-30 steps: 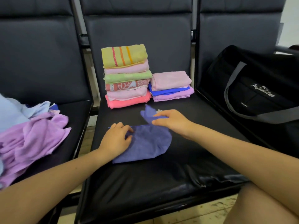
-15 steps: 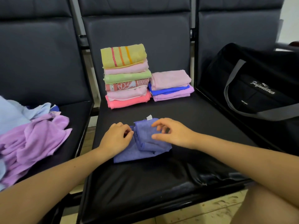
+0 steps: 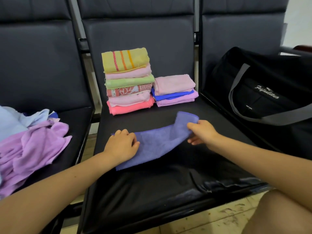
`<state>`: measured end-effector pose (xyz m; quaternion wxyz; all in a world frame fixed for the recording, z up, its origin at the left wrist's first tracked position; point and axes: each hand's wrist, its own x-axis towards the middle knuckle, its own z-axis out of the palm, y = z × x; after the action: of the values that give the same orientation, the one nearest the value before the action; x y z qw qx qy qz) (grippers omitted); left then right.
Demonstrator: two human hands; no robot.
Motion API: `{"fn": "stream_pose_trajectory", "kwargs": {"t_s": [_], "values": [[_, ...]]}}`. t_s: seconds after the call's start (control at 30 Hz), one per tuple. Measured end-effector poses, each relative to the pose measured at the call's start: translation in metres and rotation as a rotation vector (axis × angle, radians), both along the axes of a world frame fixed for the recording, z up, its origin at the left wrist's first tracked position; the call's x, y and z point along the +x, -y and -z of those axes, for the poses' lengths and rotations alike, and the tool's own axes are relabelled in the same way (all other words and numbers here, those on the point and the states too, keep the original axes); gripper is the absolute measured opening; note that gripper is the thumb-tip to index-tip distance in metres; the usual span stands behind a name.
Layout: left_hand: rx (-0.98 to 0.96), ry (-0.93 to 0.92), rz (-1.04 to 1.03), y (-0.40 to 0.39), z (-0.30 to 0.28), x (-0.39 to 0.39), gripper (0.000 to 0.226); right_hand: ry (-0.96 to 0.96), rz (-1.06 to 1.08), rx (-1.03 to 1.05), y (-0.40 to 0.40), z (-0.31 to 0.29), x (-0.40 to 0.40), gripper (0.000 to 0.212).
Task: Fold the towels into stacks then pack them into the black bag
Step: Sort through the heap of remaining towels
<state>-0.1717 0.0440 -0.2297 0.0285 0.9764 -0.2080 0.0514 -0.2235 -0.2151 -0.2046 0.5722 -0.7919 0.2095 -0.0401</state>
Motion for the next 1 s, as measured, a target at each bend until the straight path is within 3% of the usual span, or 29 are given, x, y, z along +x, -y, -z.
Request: {"fn": "stream_pose_trajectory", "kwargs": {"t_s": [0.17, 0.27, 0.37, 0.43, 0.5, 0.6, 0.67, 0.8, 0.9, 1.0], "values": [[0.050, 0.018, 0.023, 0.016, -0.007, -0.006, 0.031, -0.398, -0.163, -0.025, 0.033, 0.008, -0.010, 0.015], [-0.094, 0.063, 0.213, 0.039, -0.009, -0.018, 0.052, -0.394, -0.179, 0.051, 0.044, 0.011, -0.010, 0.022], [-0.146, -0.044, 0.399, 0.069, -0.003, -0.041, 0.079, -0.388, -0.160, 0.074, 0.045, 0.013, -0.009, 0.023], [-0.069, -0.110, 0.453, 0.081, 0.010, -0.054, 0.081, -0.370, -0.122, 0.084, 0.043, 0.014, -0.008, 0.021], [-0.038, -0.149, 0.450, 0.084, 0.019, -0.059, 0.064, -0.332, -0.080, 0.077, 0.039, 0.013, -0.008, 0.018], [-0.236, -0.338, 0.348, 0.081, 0.016, -0.046, 0.040, -0.228, -0.101, 0.097, 0.031, 0.008, -0.007, 0.018], [-0.312, -0.421, 0.357, 0.073, 0.010, -0.034, 0.039, -0.132, -0.140, 0.127, 0.025, 0.003, -0.006, 0.016], [-0.240, -0.358, 0.380, 0.036, 0.000, -0.025, 0.048, 0.041, -0.177, 0.146, 0.006, -0.008, -0.002, 0.013], [-0.289, -0.386, 0.344, 0.014, -0.002, -0.020, 0.050, 0.126, -0.309, -0.006, -0.011, -0.010, 0.001, 0.009], [-0.252, -0.213, 0.252, -0.005, 0.002, -0.012, 0.054, 0.180, -0.541, -0.326, -0.027, -0.002, 0.002, 0.019]]}}
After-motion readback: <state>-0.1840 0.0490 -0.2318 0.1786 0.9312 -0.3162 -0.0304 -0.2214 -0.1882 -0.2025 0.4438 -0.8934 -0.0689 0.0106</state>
